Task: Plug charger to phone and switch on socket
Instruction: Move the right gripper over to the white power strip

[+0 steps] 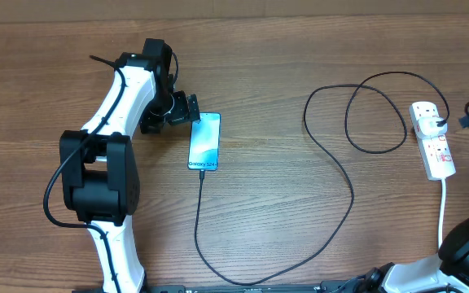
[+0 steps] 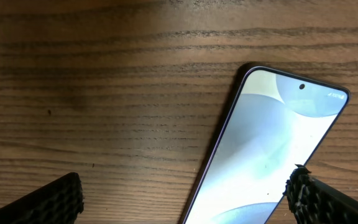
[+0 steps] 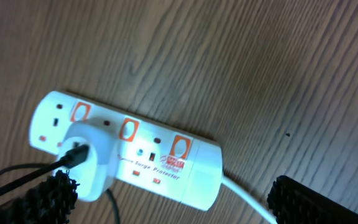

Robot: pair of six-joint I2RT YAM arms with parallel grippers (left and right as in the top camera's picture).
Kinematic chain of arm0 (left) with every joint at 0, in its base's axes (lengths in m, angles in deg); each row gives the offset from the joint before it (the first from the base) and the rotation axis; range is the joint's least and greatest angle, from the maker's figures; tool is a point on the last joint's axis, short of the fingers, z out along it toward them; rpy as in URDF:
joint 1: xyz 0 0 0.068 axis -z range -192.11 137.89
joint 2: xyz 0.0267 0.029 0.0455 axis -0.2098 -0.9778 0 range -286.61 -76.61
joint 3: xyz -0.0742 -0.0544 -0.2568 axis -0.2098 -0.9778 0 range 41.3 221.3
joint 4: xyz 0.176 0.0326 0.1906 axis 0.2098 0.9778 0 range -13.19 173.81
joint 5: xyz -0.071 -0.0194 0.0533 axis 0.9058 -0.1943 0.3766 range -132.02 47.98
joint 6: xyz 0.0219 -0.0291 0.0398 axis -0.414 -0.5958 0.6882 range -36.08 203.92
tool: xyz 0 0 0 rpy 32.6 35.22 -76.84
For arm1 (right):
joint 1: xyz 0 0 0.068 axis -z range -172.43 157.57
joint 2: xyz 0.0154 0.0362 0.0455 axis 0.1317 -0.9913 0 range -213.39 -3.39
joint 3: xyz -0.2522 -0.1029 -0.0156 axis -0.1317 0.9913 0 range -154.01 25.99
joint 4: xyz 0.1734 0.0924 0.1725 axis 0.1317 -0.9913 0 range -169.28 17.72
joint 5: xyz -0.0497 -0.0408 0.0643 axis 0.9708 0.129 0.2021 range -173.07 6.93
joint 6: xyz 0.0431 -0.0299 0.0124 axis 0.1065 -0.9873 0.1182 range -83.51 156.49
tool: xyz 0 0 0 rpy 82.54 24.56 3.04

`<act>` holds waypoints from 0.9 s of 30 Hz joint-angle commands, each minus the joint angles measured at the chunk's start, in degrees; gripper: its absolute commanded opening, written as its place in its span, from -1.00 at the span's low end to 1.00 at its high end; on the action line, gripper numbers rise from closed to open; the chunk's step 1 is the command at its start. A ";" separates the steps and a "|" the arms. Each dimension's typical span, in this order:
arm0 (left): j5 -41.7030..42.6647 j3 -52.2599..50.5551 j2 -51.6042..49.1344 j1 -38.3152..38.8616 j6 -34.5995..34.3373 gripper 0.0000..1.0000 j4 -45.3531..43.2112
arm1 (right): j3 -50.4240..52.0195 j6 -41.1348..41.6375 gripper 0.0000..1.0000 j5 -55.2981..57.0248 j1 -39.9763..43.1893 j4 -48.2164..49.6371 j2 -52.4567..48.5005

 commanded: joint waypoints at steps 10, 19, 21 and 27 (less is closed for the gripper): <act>-0.81 1.01 1.11 -0.57 -0.81 1.00 -0.07 | 9.88 0.39 1.00 3.15 0.11 10.64 0.02; -0.81 1.01 1.11 -0.57 -0.81 1.00 -0.07 | 12.63 -0.48 1.00 4.52 0.11 14.80 -0.09; -0.83 1.01 1.11 -0.57 -0.81 1.00 -0.07 | 12.63 -1.84 1.00 4.63 0.11 15.21 -0.52; -0.81 1.01 1.11 -0.57 -0.81 1.00 -0.07 | 12.63 -5.05 1.00 4.61 0.11 18.27 -3.10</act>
